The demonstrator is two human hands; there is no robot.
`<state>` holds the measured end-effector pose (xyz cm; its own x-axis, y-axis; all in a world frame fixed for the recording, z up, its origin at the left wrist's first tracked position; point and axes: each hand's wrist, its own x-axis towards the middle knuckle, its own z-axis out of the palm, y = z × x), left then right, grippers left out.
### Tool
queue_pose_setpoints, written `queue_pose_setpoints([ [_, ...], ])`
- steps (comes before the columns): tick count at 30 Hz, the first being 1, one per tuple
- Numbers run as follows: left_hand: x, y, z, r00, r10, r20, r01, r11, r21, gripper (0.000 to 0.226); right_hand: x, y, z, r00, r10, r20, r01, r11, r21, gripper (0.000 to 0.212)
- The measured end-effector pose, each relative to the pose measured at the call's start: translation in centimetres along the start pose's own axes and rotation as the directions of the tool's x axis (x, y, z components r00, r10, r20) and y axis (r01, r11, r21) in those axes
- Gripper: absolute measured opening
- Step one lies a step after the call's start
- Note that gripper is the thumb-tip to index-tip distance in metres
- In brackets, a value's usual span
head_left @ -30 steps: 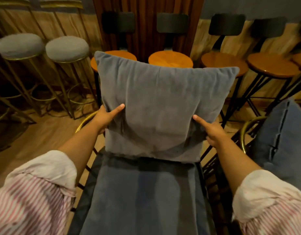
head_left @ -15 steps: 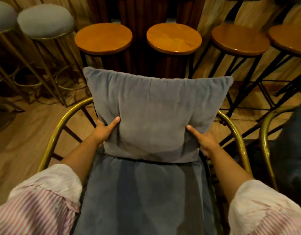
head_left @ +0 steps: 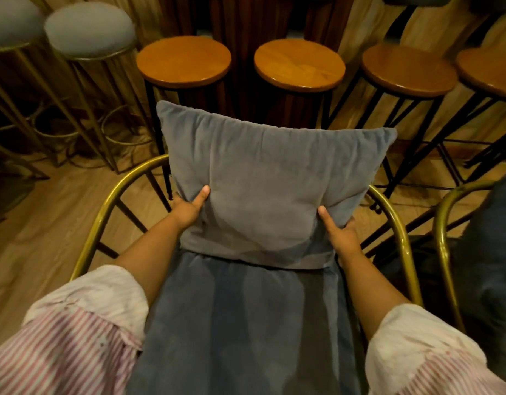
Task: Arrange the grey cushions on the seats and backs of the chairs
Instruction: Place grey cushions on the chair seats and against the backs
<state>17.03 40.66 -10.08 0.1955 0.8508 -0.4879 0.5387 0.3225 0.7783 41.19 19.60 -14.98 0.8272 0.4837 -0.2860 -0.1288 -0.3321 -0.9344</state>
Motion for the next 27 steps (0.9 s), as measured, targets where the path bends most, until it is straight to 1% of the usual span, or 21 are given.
queue_pose_setpoints([
  [2, -2.1, -0.3, 0.0, 0.998, 0.019, 0.057, -0.02, 1.0, 0.01, 0.095, -1.4, 0.5, -0.6, 0.998, 0.048, 0.047, -0.046, 0.998, -0.051, 0.086],
  [3, -3.2, -0.6, 0.0, 0.994, 0.032, 0.109, -0.036, 0.998, 0.043, 0.089, -2.1, 0.6, -0.9, 0.993, 0.07, 0.099, -0.06, 0.994, -0.095, 0.085],
  [4, -4.7, -0.9, -0.3, 0.985, 0.039, 0.167, -0.055, 0.994, 0.09, 0.084, -3.0, 1.0, -1.3, 0.98, 0.1, 0.172, -0.072, 0.984, -0.161, 0.083],
  [6, -7.7, -1.7, -0.7, 0.956, 0.056, 0.289, -0.107, 0.981, 0.162, 0.083, -5.7, 0.9, -2.1, 0.927, 0.199, 0.319, -0.069, 0.924, -0.375, 0.083],
  [7, -9.4, -1.9, -0.8, 0.941, 0.066, 0.333, -0.132, 0.974, 0.182, 0.083, -7.3, 0.6, -2.6, 0.9, 0.234, 0.368, -0.037, 0.881, -0.471, 0.079],
  [9, -12.9, -1.9, -1.2, 0.926, 0.077, 0.37, -0.175, 0.955, 0.238, 0.083, -10.6, -0.9, -3.7, 0.887, 0.239, 0.394, 0.006, 0.849, -0.528, 0.066],
  [11, -17.1, -1.7, -1.5, 0.917, 0.091, 0.389, -0.231, 0.915, 0.332, 0.088, -14.3, -2.5, -5.1, 0.904, 0.175, 0.389, 0.059, 0.852, -0.521, 0.065],
  [13, -21.1, -1.7, -1.8, 0.897, 0.119, 0.427, -0.296, 0.877, 0.379, 0.092, -18.6, -4.2, -6.8, 0.912, 0.085, 0.4, 0.148, 0.844, -0.516, 0.064],
  [14, -23.3, -1.8, -1.9, 0.884, 0.142, 0.445, -0.336, 0.854, 0.396, 0.091, -20.8, -4.5, -8.0, 0.917, 0.035, 0.397, 0.19, 0.838, -0.511, 0.064],
  [16, -27.2, -2.2, -1.5, 0.859, 0.188, 0.476, -0.405, 0.818, 0.408, 0.084, -25.2, -5.2, -10.6, 0.927, -0.052, 0.372, 0.25, 0.826, -0.506, 0.064],
  [19, -32.4, -1.9, -0.1, 0.805, 0.248, 0.539, -0.502, 0.77, 0.395, 0.082, -30.5, -5.9, -15.0, 0.937, -0.158, 0.31, 0.31, 0.786, -0.536, 0.055],
  [23, -39.2, -1.4, 2.9, 0.71, 0.264, 0.653, -0.596, 0.719, 0.357, 0.078, -35.4, -4.8, -21.6, 0.967, -0.169, 0.19, 0.25, 0.77, -0.587, 0.063],
  [26, -44.0, -1.4, 6.5, 0.622, 0.275, 0.734, -0.673, 0.667, 0.32, 0.08, -38.3, -3.2, -27.1, 0.986, -0.149, 0.075, 0.165, 0.816, -0.554, 0.07],
  [27, -45.6, -1.5, 7.9, 0.599, 0.272, 0.753, -0.691, 0.651, 0.315, 0.079, -39.3, -2.8, -28.9, 0.987, -0.152, 0.045, 0.151, 0.816, -0.558, 0.07],
])
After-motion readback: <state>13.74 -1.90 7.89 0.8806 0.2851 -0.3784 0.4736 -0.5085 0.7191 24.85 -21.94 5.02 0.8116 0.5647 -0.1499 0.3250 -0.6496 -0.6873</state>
